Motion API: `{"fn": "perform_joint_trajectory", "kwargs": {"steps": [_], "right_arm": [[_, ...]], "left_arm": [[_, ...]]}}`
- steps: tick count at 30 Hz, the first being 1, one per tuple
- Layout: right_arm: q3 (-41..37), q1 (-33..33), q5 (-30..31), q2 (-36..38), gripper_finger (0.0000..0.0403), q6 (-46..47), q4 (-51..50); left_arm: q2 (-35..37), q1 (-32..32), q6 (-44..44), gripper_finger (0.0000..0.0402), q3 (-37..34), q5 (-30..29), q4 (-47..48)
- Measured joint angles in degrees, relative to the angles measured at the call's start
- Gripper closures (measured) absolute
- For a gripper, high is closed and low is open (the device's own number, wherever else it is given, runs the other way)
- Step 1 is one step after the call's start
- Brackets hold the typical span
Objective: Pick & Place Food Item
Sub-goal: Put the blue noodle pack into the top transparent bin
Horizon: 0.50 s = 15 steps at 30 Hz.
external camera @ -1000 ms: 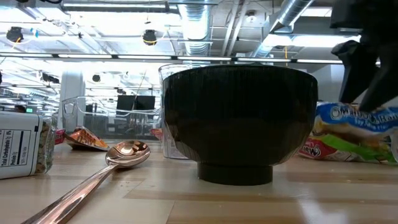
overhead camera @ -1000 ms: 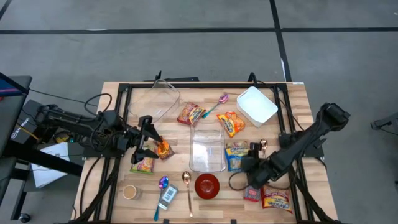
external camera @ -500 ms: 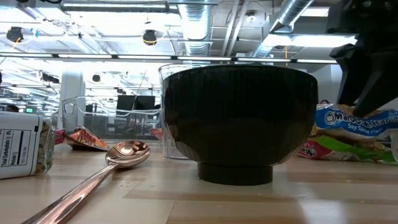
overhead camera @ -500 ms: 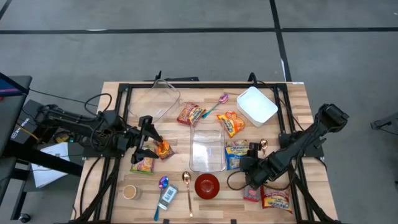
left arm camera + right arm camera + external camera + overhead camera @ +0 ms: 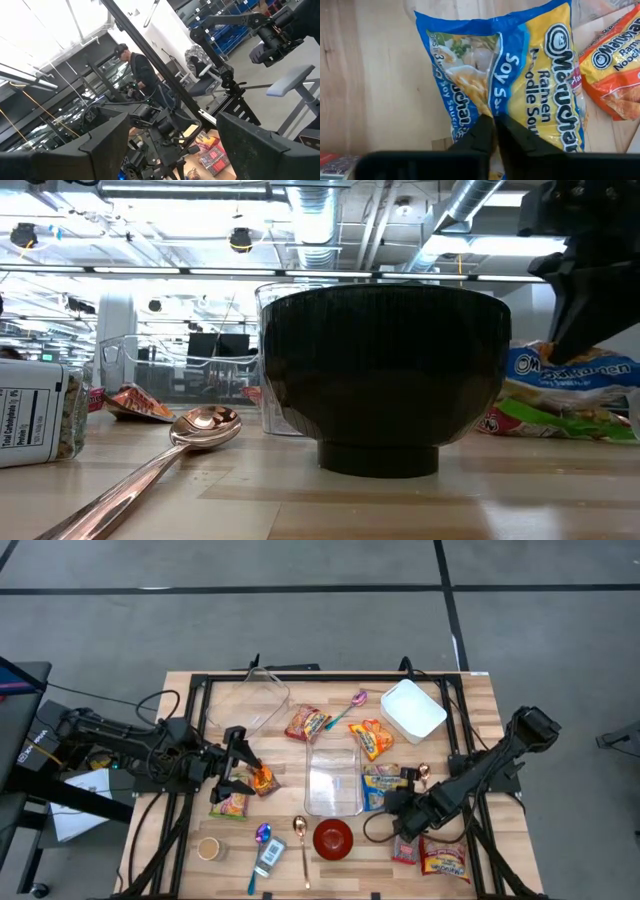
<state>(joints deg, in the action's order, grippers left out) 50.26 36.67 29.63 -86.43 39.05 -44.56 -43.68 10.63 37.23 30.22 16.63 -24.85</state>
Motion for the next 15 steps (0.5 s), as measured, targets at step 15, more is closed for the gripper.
{"fn": "perform_joint_trajectory", "kwargs": {"steps": [15], "right_arm": [[9.7, 5.4, 5.2, 0.0, 0.0402, 2.3, -11.3]], "left_arm": [[0.0, 0.0, -0.9, 0.011, 0.0, -0.4, 2.1]]}}
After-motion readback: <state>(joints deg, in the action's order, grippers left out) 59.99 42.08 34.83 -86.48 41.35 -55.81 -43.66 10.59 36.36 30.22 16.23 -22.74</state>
